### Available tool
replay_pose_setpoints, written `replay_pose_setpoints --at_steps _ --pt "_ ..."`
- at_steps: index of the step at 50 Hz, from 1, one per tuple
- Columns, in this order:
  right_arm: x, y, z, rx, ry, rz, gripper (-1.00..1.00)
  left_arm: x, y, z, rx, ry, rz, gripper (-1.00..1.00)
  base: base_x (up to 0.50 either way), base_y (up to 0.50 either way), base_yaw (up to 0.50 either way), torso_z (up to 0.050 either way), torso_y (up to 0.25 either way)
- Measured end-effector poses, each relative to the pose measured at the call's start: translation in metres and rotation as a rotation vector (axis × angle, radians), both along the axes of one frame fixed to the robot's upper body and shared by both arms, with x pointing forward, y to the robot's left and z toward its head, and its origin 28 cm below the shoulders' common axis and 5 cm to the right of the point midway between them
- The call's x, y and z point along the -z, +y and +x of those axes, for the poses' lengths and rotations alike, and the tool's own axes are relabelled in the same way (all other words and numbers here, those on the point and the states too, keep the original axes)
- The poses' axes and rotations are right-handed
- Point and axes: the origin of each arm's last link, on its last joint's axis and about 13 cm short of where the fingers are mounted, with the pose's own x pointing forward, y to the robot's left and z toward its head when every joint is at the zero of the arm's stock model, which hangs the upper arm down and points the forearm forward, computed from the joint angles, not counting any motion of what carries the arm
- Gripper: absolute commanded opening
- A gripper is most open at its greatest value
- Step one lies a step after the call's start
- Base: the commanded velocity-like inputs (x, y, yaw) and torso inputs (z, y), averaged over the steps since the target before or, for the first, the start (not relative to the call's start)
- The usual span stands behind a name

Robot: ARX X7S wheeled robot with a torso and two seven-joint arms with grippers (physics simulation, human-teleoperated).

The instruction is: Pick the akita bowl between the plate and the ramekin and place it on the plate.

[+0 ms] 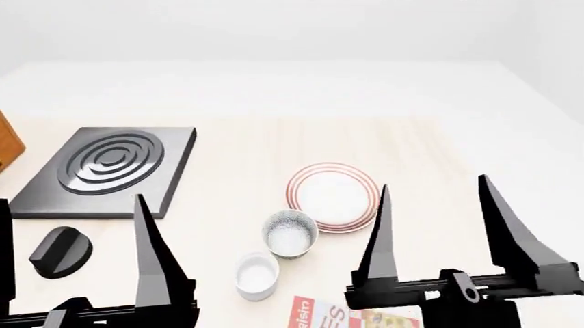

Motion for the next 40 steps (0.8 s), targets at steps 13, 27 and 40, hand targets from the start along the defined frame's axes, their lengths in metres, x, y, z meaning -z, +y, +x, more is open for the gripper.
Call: replay_pose_setpoints --at_steps 13,27,40 --pt "0.002 0.001 0.033 -0.094 0.287 -0.013 1.0 0.003 0.0 0.001 -0.002 0.014 0.001 1.0 0.0 0.0 0.0 0.0 0.0" --pt "0.013 0.005 0.057 -0.172 0.474 0.0 1.0 0.005 0.0 0.001 -0.004 0.023 0.004 1.0 0.0 0.0 0.0 0.0 0.0" --pt "0.028 0.008 0.077 -0.199 0.6 0.029 1.0 0.006 0.001 0.002 -0.005 0.027 0.006 1.0 0.0 0.0 0.0 0.0 0.0"
